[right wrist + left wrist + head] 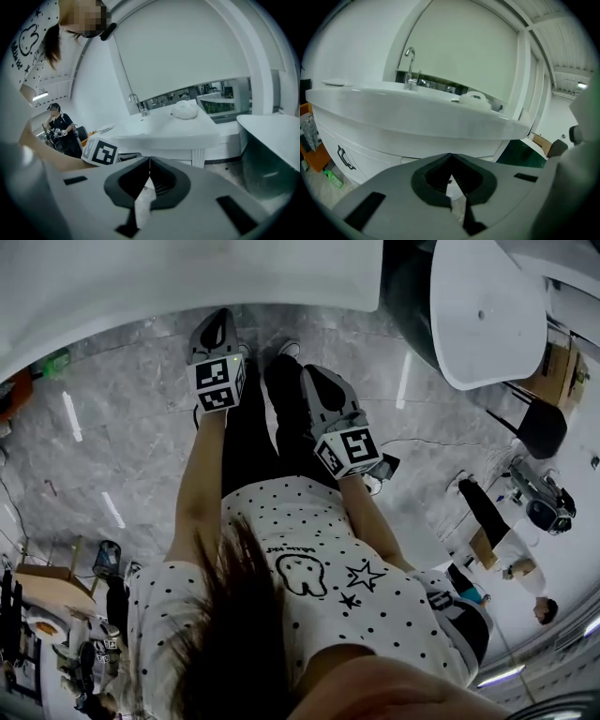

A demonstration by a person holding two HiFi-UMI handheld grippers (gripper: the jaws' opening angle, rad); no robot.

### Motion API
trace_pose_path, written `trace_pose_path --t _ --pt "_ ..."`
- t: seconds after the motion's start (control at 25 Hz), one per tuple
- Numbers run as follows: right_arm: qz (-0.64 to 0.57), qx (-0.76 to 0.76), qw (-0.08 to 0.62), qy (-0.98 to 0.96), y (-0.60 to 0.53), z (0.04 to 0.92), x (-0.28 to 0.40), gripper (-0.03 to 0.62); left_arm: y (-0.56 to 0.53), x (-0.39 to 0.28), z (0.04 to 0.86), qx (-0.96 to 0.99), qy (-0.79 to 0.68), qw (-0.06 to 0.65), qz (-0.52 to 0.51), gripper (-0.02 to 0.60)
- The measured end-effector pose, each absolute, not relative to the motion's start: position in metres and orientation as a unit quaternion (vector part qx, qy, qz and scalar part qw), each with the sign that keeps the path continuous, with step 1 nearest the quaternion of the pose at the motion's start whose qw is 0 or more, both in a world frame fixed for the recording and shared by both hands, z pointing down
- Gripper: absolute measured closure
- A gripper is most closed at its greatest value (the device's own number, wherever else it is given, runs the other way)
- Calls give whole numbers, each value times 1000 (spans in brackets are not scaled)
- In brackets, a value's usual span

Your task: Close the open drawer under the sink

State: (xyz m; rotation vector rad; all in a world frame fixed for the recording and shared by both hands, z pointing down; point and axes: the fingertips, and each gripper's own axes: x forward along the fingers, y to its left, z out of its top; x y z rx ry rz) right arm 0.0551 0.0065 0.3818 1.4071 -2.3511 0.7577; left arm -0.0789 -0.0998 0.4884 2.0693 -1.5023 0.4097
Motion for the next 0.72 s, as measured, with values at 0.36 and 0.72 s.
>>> trace_pose_path --t 0.36,0.72 --pt "255 475 163 -826 9 377 51 580 -104 -97 455 769 -566 254 155 577" --pt "234 481 160 -830 1 356 54 580 -99 -90 413 794 -543 236 137 577"
